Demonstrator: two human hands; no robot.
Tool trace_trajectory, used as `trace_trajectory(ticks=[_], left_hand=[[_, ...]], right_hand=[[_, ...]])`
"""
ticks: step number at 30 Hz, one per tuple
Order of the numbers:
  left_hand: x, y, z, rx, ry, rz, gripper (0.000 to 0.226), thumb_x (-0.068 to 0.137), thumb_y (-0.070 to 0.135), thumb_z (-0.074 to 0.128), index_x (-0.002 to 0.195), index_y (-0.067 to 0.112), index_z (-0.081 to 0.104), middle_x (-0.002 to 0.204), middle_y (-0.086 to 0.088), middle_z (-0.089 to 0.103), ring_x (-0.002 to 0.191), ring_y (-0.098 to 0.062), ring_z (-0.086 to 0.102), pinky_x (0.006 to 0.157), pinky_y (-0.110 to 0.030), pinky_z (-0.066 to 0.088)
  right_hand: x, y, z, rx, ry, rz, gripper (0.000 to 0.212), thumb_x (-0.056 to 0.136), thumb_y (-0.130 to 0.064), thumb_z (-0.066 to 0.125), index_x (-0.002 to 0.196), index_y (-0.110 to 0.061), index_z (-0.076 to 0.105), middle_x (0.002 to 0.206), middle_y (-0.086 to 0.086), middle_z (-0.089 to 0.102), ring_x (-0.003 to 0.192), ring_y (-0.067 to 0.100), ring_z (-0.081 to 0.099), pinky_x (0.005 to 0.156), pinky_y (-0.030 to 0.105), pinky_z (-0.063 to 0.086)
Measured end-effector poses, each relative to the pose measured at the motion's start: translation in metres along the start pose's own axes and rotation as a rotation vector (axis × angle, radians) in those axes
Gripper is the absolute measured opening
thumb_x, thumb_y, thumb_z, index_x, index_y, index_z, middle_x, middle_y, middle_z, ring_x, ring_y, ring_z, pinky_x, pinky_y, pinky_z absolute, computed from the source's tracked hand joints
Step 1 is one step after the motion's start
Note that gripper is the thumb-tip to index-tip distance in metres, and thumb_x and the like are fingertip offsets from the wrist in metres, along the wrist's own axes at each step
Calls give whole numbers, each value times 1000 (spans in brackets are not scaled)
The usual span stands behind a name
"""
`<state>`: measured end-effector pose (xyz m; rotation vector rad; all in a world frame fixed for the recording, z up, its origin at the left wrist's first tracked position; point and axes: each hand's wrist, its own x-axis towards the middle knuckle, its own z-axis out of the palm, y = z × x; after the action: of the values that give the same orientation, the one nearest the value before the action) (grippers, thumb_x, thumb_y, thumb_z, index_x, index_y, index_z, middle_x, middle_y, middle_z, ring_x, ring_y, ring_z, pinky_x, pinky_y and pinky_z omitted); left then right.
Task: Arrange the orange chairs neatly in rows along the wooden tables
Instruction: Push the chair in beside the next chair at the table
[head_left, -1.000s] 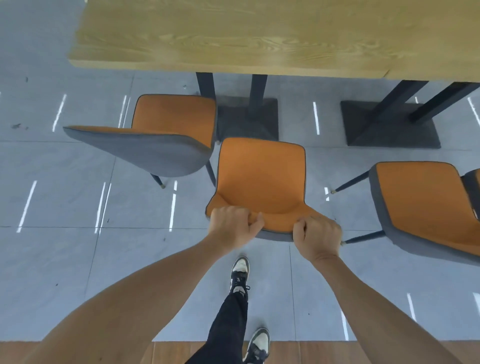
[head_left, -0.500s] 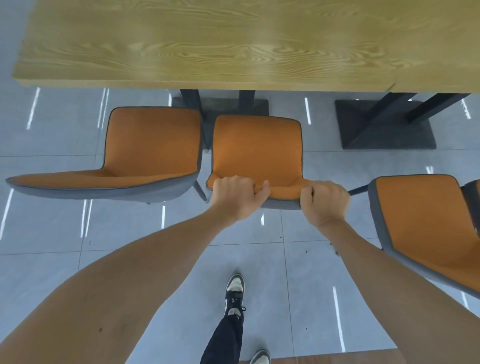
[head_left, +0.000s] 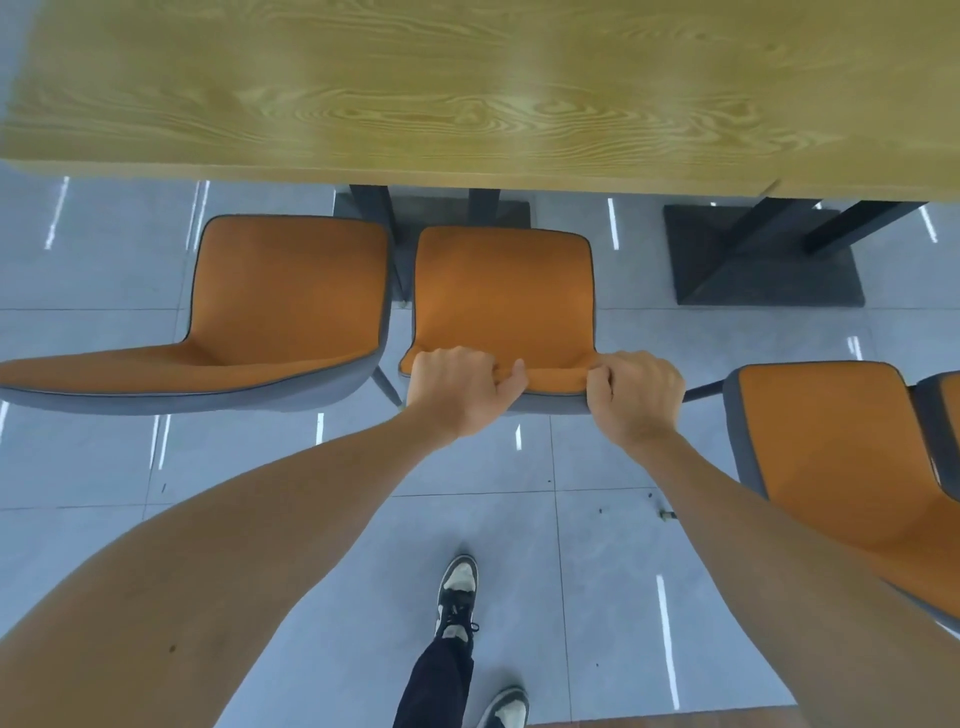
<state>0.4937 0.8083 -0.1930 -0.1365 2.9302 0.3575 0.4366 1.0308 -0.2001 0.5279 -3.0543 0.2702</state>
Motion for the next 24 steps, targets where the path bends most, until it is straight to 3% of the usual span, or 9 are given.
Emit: trace_trajectory(ticks=[5,8,13,15,17,19,20,22,24], left_hand=[[14,3,-6,7,-7,15,74,87,64,10,58,13,55,50,2,48,45,-17,43,47,-26,25],[9,11,-4,-8,-56,-8,70,88,62,11,57,14,51,49,3,46,45,-17,42,47,-26,28],[7,14,-7,-61,-142,-42,63,86,61,11,59,17,48,53,0,53,51,-21,52,54,-30,37],[5,19,-9,-76,-179,-62,60,83,57,9,62,17,48,56,-3,59,52,-23,54,58,-31,41],[3,30,-14,-61,-230,-83,56,89,46,14,68,13,54,63,-6,68,52,-26,58,68,-34,46],[4,50,-17,14,-239,-71,47,96,32,20,80,9,59,71,-8,68,60,-27,60,74,-36,46],[4,64,-17,53,-230,-48,44,99,29,23,85,9,59,76,-9,67,68,-28,60,75,-37,45],[2,104,-16,134,-225,12,42,104,35,27,96,9,59,90,-10,65,83,-29,59,80,-39,44],[-2,154,-15,230,-241,71,61,103,55,23,112,6,59,107,-13,65,96,-32,59,87,-43,41]], right_hand=[[13,5,-2,-1,14,9,44,81,-27,27,52,-18,59,44,-5,36,45,20,36,50,26,19],[10,11,-4,-43,-95,-8,45,82,-29,22,54,-18,56,47,-4,41,50,21,42,51,29,21],[4,7,-24,38,-251,0,39,88,-33,19,60,-22,44,59,-8,44,65,20,44,68,37,35],[-9,11,-34,113,-266,3,38,96,-36,22,73,-25,51,73,-10,53,82,23,54,86,40,43],[-31,25,-42,157,-244,-19,36,102,-37,31,112,-22,62,113,-4,63,117,23,54,107,40,37],[-54,43,-57,175,-303,-44,48,102,-38,37,146,-20,43,149,-1,45,141,20,37,116,42,30],[-65,56,-66,175,-347,-42,53,102,-38,39,152,-20,36,157,-1,37,144,20,32,117,43,30],[-88,86,-84,156,-437,38,54,103,-40,39,153,-19,37,159,3,35,143,23,36,116,42,30],[-114,126,-102,124,-464,137,52,104,-43,38,149,-19,45,157,3,40,139,25,42,113,40,33]])
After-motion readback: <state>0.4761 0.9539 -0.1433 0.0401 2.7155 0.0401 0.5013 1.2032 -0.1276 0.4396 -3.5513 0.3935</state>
